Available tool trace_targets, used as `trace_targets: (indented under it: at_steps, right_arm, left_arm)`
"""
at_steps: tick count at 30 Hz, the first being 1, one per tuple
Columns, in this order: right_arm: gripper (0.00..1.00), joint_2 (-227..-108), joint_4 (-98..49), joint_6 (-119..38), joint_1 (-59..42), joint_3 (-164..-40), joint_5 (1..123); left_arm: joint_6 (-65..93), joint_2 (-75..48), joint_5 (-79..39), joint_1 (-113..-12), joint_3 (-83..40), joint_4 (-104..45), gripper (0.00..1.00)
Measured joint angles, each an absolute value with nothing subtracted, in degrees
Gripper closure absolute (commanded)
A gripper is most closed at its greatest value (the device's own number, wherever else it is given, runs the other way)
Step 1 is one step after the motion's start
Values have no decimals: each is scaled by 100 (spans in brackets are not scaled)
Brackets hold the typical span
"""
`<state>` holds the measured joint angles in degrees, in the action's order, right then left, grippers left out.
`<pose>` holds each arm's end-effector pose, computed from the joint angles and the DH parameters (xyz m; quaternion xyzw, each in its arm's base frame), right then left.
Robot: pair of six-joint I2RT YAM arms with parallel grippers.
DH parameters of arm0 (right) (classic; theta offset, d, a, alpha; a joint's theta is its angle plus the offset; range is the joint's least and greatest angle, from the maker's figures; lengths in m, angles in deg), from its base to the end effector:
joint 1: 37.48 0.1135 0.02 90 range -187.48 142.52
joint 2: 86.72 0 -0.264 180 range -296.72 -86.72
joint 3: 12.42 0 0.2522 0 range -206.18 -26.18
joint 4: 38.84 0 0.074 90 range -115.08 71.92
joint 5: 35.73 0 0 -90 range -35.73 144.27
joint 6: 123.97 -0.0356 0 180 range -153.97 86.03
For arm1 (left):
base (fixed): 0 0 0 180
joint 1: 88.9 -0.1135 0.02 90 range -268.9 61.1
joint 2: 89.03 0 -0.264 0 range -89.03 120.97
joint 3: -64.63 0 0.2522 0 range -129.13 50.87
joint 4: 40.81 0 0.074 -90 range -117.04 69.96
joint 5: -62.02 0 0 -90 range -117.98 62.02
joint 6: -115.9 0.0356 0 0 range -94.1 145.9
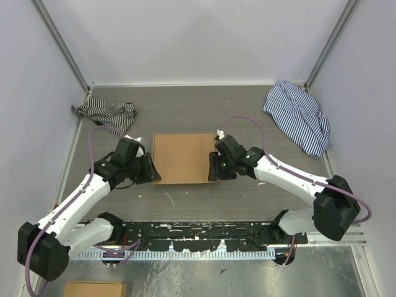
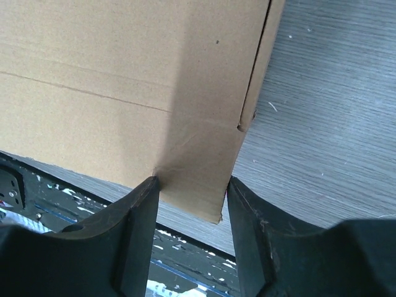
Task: Fold the paper box
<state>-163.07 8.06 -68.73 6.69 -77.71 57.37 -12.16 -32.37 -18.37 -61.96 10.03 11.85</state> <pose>0.1875 0.1849 0.2288 -0.0863 0.9570 0.1954 0.1965 0.1666 -0.0914 0.2359 -0.0667 0.9476 -0.2296 0.2118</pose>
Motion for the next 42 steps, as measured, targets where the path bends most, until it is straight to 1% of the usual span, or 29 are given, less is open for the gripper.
trace_targets:
  at_steps: [2, 6, 9, 14, 18, 22, 23, 24, 25, 26, 27, 29, 31, 39, 42]
  right_arm:
    - [49, -16268, 778, -6886, 671, -7769, 5737]
    - [48, -16189, 721, -6904, 671, -7727, 5737]
    - [48, -16185, 647, -6908, 675, -7718, 5737]
    - [49, -16209, 461, -6906, 679, -7609, 5734]
    - [55, -16323, 315, -6908, 688, -7423, 5732]
    - [55, -16364, 286, -6908, 697, -7342, 5737]
    - [54, -16364, 277, -6906, 697, -7342, 5734]
    - [50, -16364, 277, -6906, 695, -7342, 5734]
    - [43, -16364, 280, -6906, 695, -7342, 5734]
    - [38, -16364, 275, -6904, 695, -7342, 5743]
    - [35, -16364, 275, -6915, 695, -7342, 5750]
    - [32, -16364, 269, -6910, 701, -7342, 5774]
    - [31, -16362, 269, -6906, 706, -7342, 5778]
    - [28, -16362, 262, -6910, 710, -7342, 5776]
    - [24, -16358, 256, -6921, 710, -7340, 5754]
  left_arm:
    - [-1210, -3250, -1830, -6213, 1005, 1183, 55]
    - [-1214, -3250, -1793, -6229, 1090, 1135, 47]
    - [-1192, -3232, -1800, -6229, 1169, 1100, 45]
    - [-1116, -3114, -1872, -6229, 1276, 964, 48]
    - [-1079, -3020, -1870, -6229, 1468, 776, 53]
    - [-1079, -3016, -1850, -6229, 1593, 704, 57]
    - [-1076, -3016, -1846, -6229, 1604, 682, 58]
    - [-1079, -3016, -1846, -6229, 1606, 671, 58]
    - [-1079, -3016, -1841, -6229, 1606, 669, 57]
    - [-1081, -3016, -1833, -6229, 1606, 671, 53]
    - [-1083, -3016, -1824, -6229, 1606, 669, 46]
    - [-1081, -3020, -1793, -6229, 1604, 669, 38]
    - [-1079, -3038, -1795, -6229, 1604, 676, 34]
    - [-1083, -3114, -1798, -6226, 1604, 713, 33]
    - [-1100, -3160, -1800, -6226, 1615, 702, 33]
